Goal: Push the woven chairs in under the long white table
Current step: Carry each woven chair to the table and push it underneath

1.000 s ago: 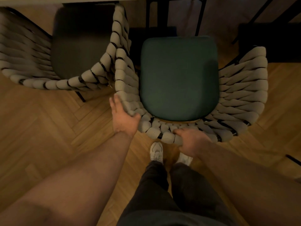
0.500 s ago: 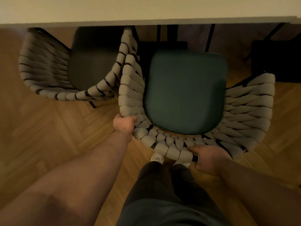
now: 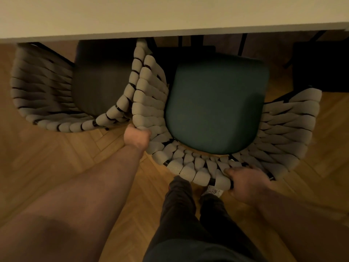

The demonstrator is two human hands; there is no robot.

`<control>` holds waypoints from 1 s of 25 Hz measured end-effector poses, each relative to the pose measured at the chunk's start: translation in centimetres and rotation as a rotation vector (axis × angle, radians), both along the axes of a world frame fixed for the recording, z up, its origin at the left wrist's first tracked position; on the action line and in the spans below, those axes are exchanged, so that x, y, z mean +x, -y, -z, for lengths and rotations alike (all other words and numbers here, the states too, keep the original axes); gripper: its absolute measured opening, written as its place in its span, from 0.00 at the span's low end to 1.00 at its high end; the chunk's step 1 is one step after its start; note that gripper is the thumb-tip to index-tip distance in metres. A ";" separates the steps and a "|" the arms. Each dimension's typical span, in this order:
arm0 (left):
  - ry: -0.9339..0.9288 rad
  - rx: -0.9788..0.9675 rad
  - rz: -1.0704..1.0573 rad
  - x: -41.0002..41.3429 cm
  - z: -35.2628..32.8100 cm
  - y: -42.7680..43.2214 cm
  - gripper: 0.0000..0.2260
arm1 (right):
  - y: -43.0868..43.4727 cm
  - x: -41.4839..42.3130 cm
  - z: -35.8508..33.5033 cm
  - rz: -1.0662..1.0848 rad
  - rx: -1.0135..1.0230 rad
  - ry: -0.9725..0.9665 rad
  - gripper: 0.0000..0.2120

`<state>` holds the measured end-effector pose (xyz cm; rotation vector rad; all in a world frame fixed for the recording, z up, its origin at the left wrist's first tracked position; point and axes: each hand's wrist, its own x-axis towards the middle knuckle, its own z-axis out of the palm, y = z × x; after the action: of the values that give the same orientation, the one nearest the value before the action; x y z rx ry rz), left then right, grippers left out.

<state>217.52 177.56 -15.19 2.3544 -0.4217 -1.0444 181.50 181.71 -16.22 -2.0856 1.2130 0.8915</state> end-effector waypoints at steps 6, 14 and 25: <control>0.679 0.354 1.160 -2.9 -0.9 -1.5 0.34 | 0.2 0.5 -1.0 -0.028 0.064 -0.040 0.30; 0.630 0.320 1.827 -0.9 -2.4 -2.1 0.43 | 0.2 0.4 -0.7 0.002 0.033 -0.054 0.32; 0.642 0.356 1.854 -6.3 -0.3 2.6 0.24 | 7.0 -2.9 -0.9 -0.021 -0.114 -0.118 0.26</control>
<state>211.18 175.00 -14.89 2.0007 -3.1464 -0.8210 178.61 174.72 -15.31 -2.1642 1.3339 0.9884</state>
